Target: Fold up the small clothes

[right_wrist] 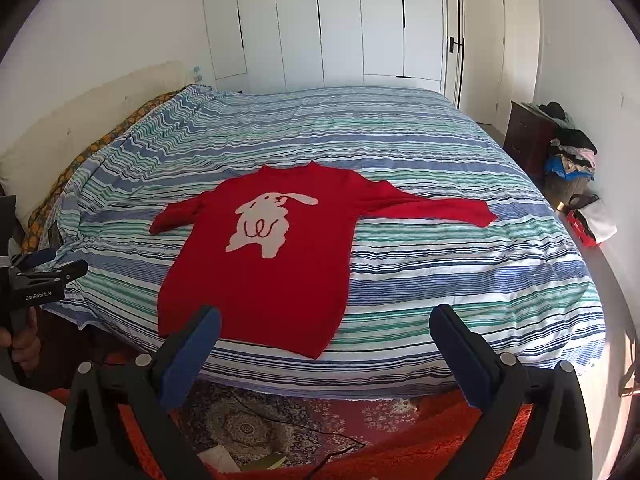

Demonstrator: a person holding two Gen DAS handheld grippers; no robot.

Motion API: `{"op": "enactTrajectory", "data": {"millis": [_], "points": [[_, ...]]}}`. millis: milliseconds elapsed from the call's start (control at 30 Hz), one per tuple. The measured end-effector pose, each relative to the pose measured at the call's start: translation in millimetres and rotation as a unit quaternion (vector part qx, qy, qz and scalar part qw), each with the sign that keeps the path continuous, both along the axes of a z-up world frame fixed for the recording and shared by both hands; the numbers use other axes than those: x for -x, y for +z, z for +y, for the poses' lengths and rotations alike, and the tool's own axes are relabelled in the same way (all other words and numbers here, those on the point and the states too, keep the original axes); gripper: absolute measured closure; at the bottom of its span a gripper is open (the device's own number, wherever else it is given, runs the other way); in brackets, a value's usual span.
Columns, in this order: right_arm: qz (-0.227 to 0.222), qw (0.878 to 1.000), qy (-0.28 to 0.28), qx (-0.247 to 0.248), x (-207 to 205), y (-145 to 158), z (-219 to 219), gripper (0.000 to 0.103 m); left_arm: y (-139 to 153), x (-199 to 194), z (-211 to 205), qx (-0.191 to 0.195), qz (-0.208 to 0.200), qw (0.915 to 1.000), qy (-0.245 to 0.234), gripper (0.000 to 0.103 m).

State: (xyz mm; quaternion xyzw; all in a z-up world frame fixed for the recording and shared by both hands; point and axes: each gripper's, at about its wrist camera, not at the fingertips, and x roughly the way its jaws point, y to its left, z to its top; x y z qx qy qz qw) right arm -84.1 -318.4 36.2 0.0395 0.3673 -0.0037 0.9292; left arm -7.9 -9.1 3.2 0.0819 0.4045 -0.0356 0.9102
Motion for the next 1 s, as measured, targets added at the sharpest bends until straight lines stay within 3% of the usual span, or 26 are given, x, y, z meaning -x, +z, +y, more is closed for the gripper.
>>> {"op": "enactTrajectory", "data": {"millis": [533, 1000], "points": [[0.017, 1.000, 0.008, -0.004, -0.7, -9.4, 3.4, 0.000, -3.4, 4.2, -8.9, -0.018, -0.003, 0.9997, -0.014, 0.001], [0.025, 1.000, 0.000, 0.002, 1.3, -7.9, 7.1, 0.000, -1.4, 5.4, -11.3, -0.012, -0.013, 0.9996, -0.023, 0.001]]}}
